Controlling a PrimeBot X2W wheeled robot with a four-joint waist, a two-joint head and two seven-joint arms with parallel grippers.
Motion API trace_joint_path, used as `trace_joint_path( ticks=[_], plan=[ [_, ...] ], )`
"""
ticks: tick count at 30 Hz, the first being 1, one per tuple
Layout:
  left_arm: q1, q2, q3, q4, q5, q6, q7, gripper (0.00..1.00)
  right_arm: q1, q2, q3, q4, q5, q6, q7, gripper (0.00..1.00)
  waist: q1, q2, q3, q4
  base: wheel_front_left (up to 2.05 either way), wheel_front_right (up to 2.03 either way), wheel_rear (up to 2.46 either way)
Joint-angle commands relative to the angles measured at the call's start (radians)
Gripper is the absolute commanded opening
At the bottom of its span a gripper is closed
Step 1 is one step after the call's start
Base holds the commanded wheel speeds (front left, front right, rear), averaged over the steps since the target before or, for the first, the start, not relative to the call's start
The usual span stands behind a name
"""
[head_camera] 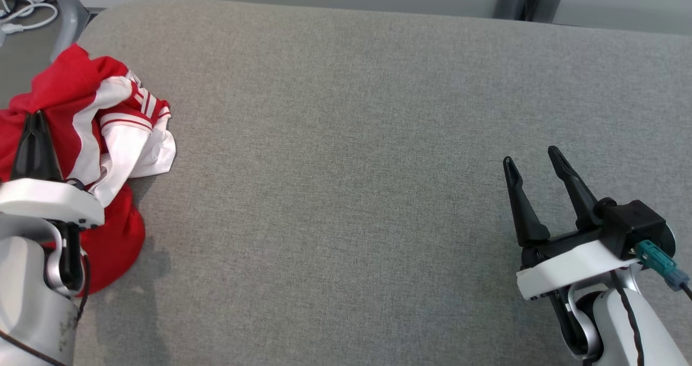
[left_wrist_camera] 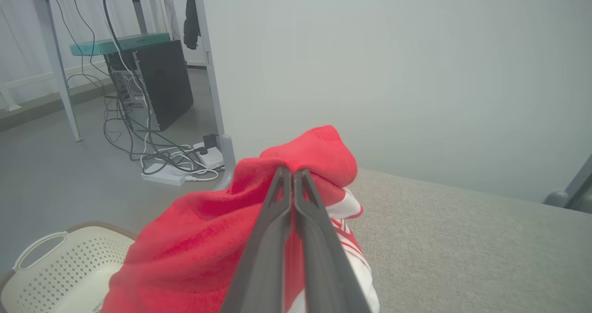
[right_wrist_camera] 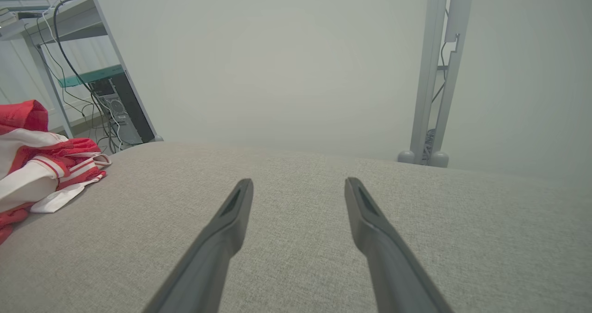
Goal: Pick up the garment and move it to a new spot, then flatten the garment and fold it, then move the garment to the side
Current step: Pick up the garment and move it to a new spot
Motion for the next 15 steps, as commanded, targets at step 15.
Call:
trace_joint_path(
  ticks=[15],
  plan=[
    [0.524, -0.053, -0.024, -0.850, 0.089, 0.223, 0.135, 0.00, 0.044, 0.025, -0.019, 0.028, 0.032, 0.000, -0.036, 1.00, -0.0001, 0.0000, -0.088, -0.102, 0.00, 0.00, 0.00]
  ],
)
